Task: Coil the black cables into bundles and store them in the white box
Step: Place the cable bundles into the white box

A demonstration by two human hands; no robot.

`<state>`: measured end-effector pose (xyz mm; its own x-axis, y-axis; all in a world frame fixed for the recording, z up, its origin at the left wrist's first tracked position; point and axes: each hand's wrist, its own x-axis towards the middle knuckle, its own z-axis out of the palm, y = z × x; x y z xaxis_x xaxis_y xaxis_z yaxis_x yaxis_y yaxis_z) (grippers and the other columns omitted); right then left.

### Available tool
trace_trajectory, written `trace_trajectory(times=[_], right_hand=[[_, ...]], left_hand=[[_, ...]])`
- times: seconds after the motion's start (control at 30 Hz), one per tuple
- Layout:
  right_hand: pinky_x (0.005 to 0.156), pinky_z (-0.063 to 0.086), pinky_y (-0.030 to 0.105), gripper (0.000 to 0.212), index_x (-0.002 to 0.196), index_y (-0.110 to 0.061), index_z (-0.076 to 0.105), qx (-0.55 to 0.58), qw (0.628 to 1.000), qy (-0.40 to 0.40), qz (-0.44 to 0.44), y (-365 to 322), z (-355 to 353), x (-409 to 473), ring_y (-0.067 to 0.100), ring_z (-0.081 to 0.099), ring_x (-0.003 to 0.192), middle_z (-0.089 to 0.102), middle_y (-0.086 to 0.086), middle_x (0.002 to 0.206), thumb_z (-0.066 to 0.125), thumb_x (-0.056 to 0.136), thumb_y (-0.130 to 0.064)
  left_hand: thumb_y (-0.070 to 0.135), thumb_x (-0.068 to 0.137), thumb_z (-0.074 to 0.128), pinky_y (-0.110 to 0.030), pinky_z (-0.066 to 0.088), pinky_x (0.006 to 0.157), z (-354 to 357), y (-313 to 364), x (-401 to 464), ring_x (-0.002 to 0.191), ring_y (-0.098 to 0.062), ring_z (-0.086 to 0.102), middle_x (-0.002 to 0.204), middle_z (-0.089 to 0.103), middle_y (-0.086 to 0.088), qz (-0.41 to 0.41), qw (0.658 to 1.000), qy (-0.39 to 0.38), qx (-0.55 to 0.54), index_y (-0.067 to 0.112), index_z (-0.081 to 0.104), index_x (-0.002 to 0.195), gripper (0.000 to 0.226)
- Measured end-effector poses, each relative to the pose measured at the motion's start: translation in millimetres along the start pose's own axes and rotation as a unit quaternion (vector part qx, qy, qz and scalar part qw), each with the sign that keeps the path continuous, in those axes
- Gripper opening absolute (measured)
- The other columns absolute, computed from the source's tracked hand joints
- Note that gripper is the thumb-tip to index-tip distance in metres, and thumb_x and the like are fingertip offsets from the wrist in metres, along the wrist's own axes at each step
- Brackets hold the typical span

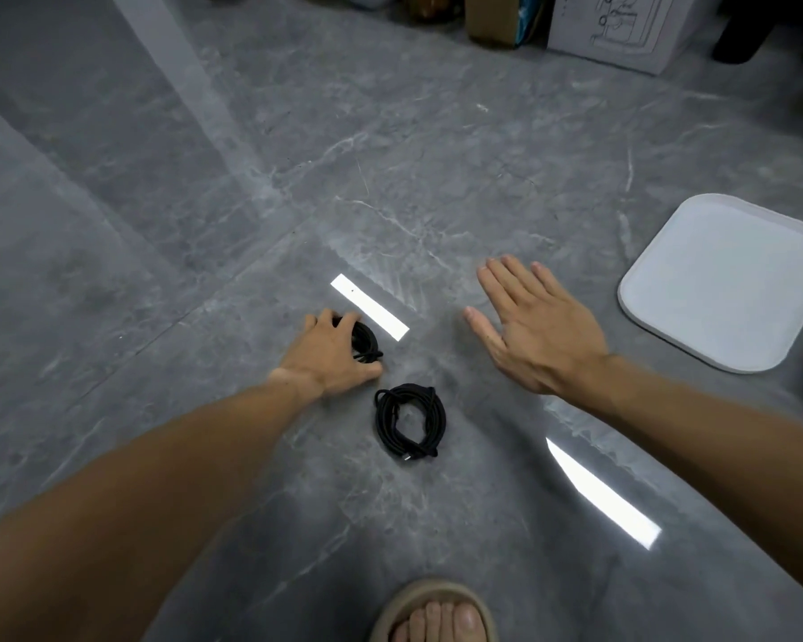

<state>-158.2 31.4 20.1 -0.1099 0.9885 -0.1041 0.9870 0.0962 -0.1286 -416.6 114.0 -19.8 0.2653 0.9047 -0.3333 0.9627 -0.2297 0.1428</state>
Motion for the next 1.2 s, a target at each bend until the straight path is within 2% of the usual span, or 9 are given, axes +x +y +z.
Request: trace_trajectory(times=[0.3,0.43,0.53,0.63,0.83,0.9,1.0,1.07,1.2], right_hand=[[0.124,-0.008,0.034,0.071,0.159,-0.011,0.004,-0.010,0.998,0.038,0.053,47.2,-22.7,-18.4,0.014,-0.004,0.154,0.001,0.002,0.168,0.008,0.102,-0.054],[0.124,-0.007,0.034,0.072,0.159,-0.012,0.004,-0.020,0.995,0.046,0.091,80.4,-34.1,-31.9,0.014,-0.005,0.154,0.001,0.002,0.168,0.004,0.101,-0.055],[0.124,-0.008,0.034,0.072,0.160,-0.011,0.006,-0.026,0.991,0.055,0.117,102.6,-40.5,-42.7,0.015,-0.003,0.154,0.003,0.003,0.168,0.005,0.101,-0.054],[0.125,-0.004,0.036,0.072,0.159,-0.011,0.009,-0.037,0.988,0.065,0.138,123.2,-43.8,-55.3,0.016,0.001,0.154,0.008,0.003,0.168,0.006,0.102,-0.053],[0.124,-0.003,0.037,0.068,0.158,-0.008,0.012,-0.061,0.978,0.075,0.183,160.2,-50.7,-80.6,0.020,0.004,0.154,0.011,0.006,0.167,0.015,0.105,-0.049],[0.124,-0.002,0.037,0.068,0.158,-0.007,0.012,-0.063,0.975,0.079,0.195,170.5,-54.2,-88.4,0.020,0.004,0.154,0.010,0.006,0.167,0.015,0.105,-0.049],[0.124,-0.001,0.037,0.068,0.157,-0.008,0.014,-0.059,0.972,0.084,0.210,183.1,-58.4,-99.8,0.019,0.004,0.154,0.011,0.005,0.167,0.014,0.105,-0.050],[0.124,0.001,0.037,0.067,0.156,-0.008,0.016,-0.066,0.970,0.089,0.216,190.6,-60.2,-107.4,0.020,0.006,0.153,0.015,0.005,0.166,0.014,0.104,-0.050],[0.123,-0.001,0.035,0.069,0.156,-0.008,0.018,-0.058,0.963,0.103,0.242,209.6,-64.3,-121.7,0.018,0.008,0.152,0.019,0.004,0.164,0.010,0.102,-0.051]], left_hand=[[0.059,0.077,0.067,-0.037,0.037,0.102,-32.2,53.1,25.4,0.126,-0.028,0.031,0.134,0.040,-0.008,0.065,0.997,0.035,-0.002,0.026,0.042,0.142,0.078],[0.059,0.076,0.068,-0.038,0.038,0.101,-44.1,91.5,36.8,0.126,-0.028,0.033,0.127,0.041,-0.005,0.106,0.993,0.047,0.005,0.027,0.048,0.137,0.072],[0.061,0.076,0.067,-0.036,0.039,0.099,-50.2,124.0,42.4,0.125,-0.026,0.033,0.132,0.041,-0.006,0.136,0.989,0.044,0.025,0.028,0.047,0.138,0.073],[0.060,0.075,0.067,-0.031,0.038,0.093,-54.2,158.9,44.7,0.125,-0.024,0.036,0.130,0.042,-0.002,0.179,0.982,0.053,0.024,0.031,0.051,0.132,0.066],[0.062,0.075,0.064,-0.034,0.045,0.094,-59.5,223.5,44.5,0.124,-0.021,0.034,0.128,0.041,0.000,0.228,0.971,0.059,0.035,0.031,0.046,0.136,0.071],[0.062,0.073,0.064,-0.036,0.048,0.091,-58.9,242.0,42.2,0.122,-0.021,0.034,0.123,0.041,0.002,0.243,0.968,0.059,0.034,0.032,0.048,0.131,0.067],[0.065,0.071,0.061,-0.031,0.044,0.087,-59.2,267.8,39.4,0.117,-0.019,0.033,0.114,0.038,0.005,0.268,0.961,0.056,0.025,0.036,0.053,0.117,0.056],[0.067,0.069,0.060,-0.031,0.044,0.089,-60.0,285.1,39.2,0.114,-0.018,0.033,0.112,0.040,0.005,0.282,0.958,0.054,0.014,0.037,0.055,0.113,0.053],[0.059,0.073,0.067,-0.033,0.043,0.094,-58.8,321.0,38.4,0.116,-0.021,0.037,0.116,0.044,0.003,0.304,0.950,0.070,-0.004,0.035,0.055,0.120,0.055]])
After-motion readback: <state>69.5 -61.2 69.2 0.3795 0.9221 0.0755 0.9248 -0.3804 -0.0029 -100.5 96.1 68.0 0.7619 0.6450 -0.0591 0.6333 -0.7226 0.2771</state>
